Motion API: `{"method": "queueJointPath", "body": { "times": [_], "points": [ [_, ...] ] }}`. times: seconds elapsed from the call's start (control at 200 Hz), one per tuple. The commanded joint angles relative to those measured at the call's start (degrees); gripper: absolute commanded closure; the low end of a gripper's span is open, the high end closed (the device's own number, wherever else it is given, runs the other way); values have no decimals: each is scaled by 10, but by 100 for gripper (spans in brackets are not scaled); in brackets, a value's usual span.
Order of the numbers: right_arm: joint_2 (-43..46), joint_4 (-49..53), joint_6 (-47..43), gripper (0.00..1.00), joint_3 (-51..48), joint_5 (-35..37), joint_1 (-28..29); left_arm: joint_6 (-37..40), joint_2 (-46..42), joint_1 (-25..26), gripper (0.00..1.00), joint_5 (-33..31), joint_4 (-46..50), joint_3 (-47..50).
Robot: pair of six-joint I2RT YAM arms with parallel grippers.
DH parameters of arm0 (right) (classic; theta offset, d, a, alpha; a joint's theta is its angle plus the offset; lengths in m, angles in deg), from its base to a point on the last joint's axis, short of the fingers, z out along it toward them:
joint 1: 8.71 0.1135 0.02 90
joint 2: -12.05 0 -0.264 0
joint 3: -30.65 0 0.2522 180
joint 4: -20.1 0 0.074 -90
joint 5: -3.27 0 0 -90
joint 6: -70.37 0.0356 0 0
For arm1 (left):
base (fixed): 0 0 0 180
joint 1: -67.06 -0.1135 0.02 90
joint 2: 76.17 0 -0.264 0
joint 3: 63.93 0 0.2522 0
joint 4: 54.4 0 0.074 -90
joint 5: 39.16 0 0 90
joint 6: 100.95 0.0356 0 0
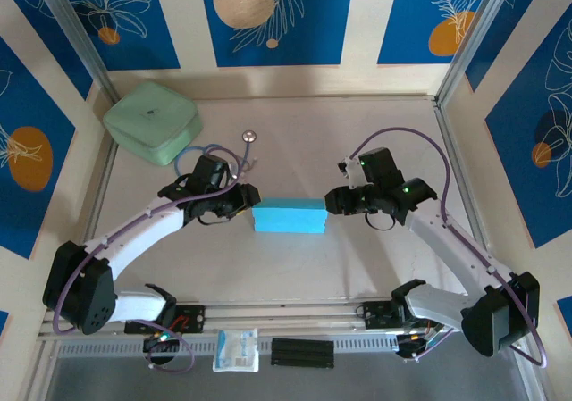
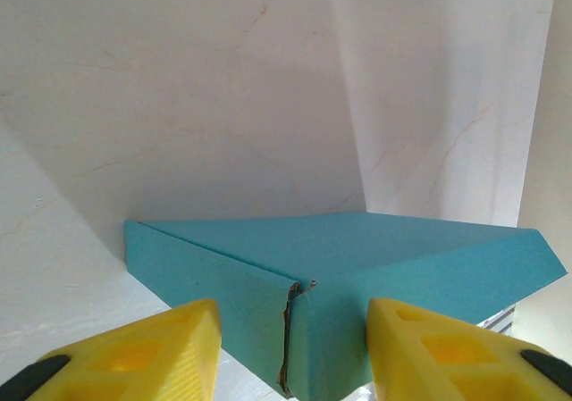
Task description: Fold the paper box
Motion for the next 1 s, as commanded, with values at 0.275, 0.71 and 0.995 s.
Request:
{"method": "queueJointPath", "body": {
  "times": [0.275,0.71,0.995],
  "points": [
    [-55,-22,95,57,18,-43,-21,5,10,-2,54,-11,53,7],
    [-100,-34,87,64,-34,-15,-30,20,-18,-1,41,-30,58,-9],
    [-98,-27,86,64,-27,-14,-29,94,-77,-2,38,-158,150,-40]
  ]
}}
